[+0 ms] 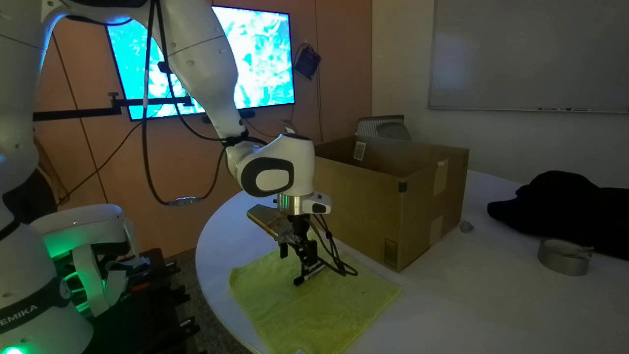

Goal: Pick up the marker and wrap it on the cloth, then pick up the cloth and put it in the box

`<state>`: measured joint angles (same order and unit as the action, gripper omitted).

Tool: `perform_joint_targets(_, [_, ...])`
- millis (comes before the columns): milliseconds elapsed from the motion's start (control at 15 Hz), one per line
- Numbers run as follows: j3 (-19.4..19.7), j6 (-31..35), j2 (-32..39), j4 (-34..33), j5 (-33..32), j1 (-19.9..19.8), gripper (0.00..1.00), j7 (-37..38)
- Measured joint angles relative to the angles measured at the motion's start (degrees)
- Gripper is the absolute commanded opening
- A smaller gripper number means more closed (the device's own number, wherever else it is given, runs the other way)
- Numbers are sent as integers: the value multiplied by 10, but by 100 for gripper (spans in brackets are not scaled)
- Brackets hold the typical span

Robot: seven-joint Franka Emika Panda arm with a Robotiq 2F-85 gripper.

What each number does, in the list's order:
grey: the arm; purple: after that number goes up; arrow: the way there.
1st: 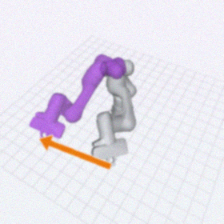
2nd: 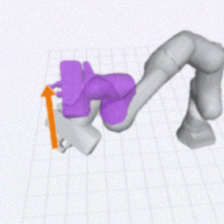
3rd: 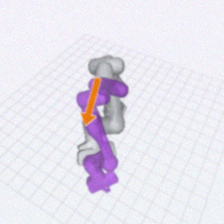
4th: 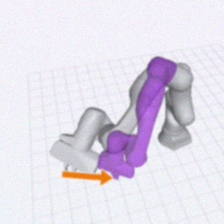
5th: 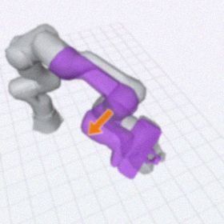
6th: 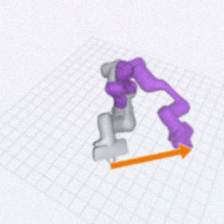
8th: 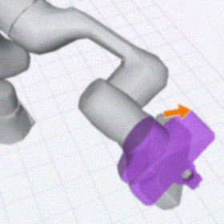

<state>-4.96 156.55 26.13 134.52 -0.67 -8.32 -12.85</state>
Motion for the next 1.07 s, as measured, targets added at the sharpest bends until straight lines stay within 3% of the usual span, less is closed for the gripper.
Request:
perform_joint_targets(400, [-63,36,9,16,41,5,100,-15])
perform_joint_targets(600, [-74,67,31,13,42,29,100,-9])
perform_joint_targets(1000, [-3,142,81,-5,5,131,100,61])
perform_joint_targets(1067, [8,143,86,-10,0,145,85,69])
